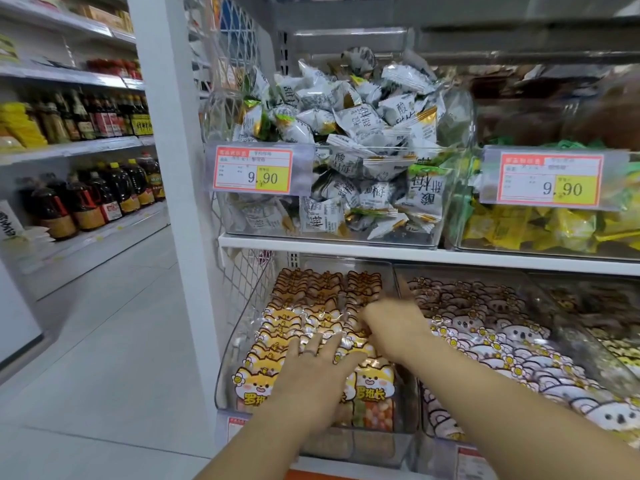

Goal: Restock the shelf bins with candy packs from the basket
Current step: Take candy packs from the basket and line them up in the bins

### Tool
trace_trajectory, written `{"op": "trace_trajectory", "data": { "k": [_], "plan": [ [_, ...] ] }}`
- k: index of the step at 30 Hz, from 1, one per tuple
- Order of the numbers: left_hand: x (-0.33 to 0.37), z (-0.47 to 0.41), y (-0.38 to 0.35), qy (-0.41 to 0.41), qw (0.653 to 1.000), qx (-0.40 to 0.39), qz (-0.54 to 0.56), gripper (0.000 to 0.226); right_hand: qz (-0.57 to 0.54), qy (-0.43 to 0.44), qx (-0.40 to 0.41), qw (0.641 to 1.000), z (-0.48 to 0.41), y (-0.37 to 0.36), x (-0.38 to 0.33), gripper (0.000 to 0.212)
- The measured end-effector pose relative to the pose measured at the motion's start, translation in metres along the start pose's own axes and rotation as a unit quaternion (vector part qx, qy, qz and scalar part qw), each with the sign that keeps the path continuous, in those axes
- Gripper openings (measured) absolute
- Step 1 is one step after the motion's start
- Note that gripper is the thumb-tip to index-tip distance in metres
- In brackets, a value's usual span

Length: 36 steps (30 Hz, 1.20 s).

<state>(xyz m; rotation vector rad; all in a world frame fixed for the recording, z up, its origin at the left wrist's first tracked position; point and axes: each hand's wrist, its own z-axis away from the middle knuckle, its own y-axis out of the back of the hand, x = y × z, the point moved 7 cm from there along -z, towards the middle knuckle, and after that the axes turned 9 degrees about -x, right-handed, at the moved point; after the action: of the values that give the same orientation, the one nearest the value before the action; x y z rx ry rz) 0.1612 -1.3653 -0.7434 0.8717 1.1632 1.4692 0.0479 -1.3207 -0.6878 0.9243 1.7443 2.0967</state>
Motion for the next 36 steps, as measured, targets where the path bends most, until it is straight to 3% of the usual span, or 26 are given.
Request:
{"op": "trace_trajectory", "data": {
  "k": [4, 10, 12, 15, 18, 20, 23, 25, 29, 36],
  "plan": [
    [0.000, -0.002, -0.001, -0.001, 1.000, -0.021, -0.010, 0.076, 0.069, 0.001, 0.048, 0.996, 0.002, 0.007, -0.007, 0.025],
    [-0.002, -0.003, 0.003, -0.030, 0.999, -0.044, 0.009, 0.084, 0.059, -0.023, -0.001, 0.998, 0.007, 0.001, -0.006, 0.028],
    [-0.006, 0.004, 0.008, -0.029, 0.999, -0.022, 0.023, 0.085, 0.018, -0.021, 0.002, 1.000, 0.015, 0.005, -0.013, 0.041],
    [-0.021, 0.025, 0.020, -0.004, 0.997, 0.070, 0.038, 0.082, -0.095, 0.018, 0.088, 0.991, 0.031, 0.015, -0.030, 0.060],
    [-0.050, 0.046, 0.023, 0.050, 0.985, 0.134, 0.091, 0.070, -0.291, 0.071, 0.110, 0.948, 0.038, 0.015, -0.061, 0.065],
    [-0.061, 0.048, 0.009, 0.074, 0.985, 0.124, 0.095, 0.068, -0.341, 0.099, 0.085, 0.931, 0.030, 0.008, -0.086, 0.061],
    [-0.066, 0.037, -0.012, 0.092, 0.988, 0.089, 0.085, 0.068, -0.256, 0.097, 0.060, 0.960, 0.010, -0.019, -0.101, 0.060],
    [-0.070, 0.026, -0.018, 0.095, 0.989, 0.079, 0.083, 0.074, -0.208, 0.084, 0.057, 0.973, -0.001, -0.039, -0.097, 0.071],
    [-0.080, 0.005, -0.022, 0.084, 0.992, 0.052, 0.079, 0.094, -0.162, 0.061, 0.070, 0.982, -0.012, -0.055, -0.093, 0.068],
    [-0.084, -0.002, -0.023, 0.117, 0.991, 0.057, 0.036, 0.095, -0.110, 0.027, 0.033, 0.993, -0.010, -0.048, -0.088, 0.089]
  ]
}}
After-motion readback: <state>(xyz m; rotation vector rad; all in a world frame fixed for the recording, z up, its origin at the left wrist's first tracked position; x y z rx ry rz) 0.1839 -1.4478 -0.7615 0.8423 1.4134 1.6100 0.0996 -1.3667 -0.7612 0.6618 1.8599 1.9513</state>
